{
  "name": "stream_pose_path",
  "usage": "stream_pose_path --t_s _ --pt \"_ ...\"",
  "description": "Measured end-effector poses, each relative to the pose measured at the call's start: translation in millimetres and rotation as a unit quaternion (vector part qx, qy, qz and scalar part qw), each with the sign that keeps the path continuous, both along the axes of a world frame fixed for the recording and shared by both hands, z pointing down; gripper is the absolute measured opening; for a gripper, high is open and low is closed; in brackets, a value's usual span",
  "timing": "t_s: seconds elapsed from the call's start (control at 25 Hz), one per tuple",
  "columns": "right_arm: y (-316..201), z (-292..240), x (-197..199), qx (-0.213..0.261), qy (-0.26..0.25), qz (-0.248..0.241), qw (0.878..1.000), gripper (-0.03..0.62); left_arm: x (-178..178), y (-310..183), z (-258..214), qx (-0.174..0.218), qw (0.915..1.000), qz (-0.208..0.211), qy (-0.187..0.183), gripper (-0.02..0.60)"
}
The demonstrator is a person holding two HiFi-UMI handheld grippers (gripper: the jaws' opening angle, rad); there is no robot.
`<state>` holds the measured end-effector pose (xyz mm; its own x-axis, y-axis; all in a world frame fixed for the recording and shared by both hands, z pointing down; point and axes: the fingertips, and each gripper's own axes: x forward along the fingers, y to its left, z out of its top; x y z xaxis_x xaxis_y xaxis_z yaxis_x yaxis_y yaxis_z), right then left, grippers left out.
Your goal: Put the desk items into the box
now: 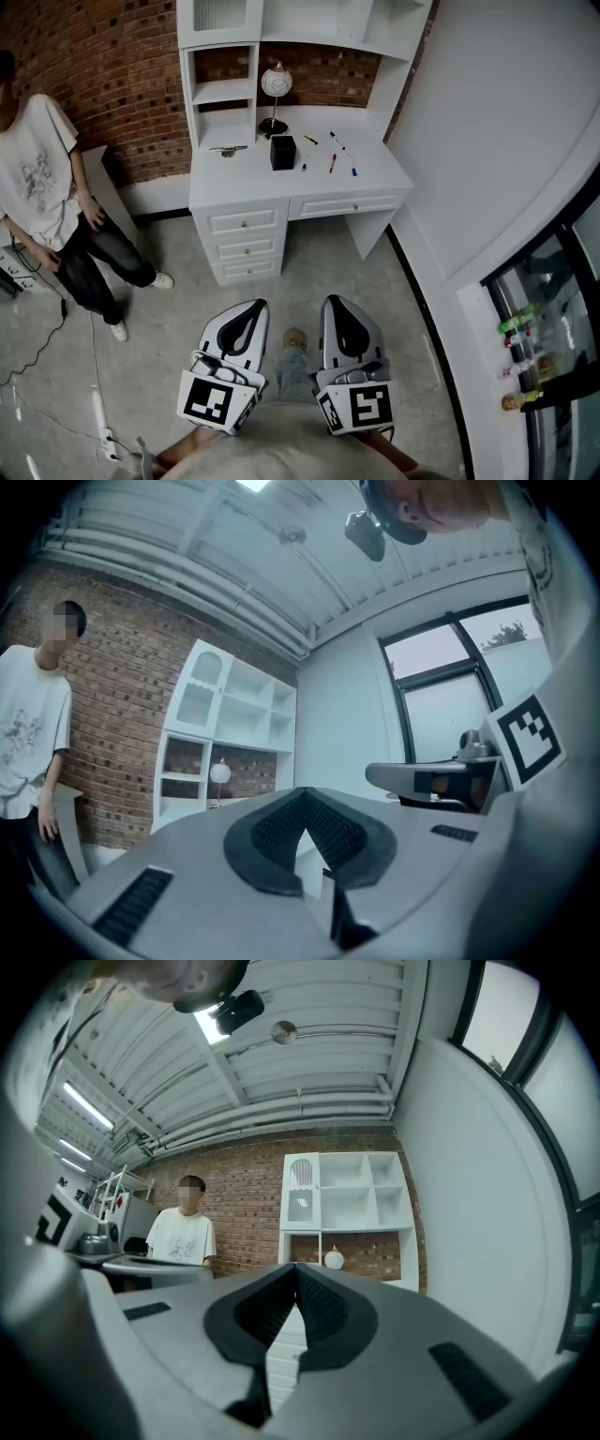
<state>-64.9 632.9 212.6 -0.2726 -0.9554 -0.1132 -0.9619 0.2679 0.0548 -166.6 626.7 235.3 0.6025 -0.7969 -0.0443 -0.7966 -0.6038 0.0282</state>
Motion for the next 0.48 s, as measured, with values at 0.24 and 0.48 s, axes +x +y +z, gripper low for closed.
stream_pose_path --t_s 0.24,0.48 --pt "-85 0 13 0.006 0.006 -0.019 1.0 0.017 19 -84 -1 0.005 0.9999 -0.01 -0.001 0.008" --pt "-188 -7 38 0.0 0.006 -0.042 0.999 0.017 46 -182 -12 0.002 0.9995 -0.03 -0.009 0.008"
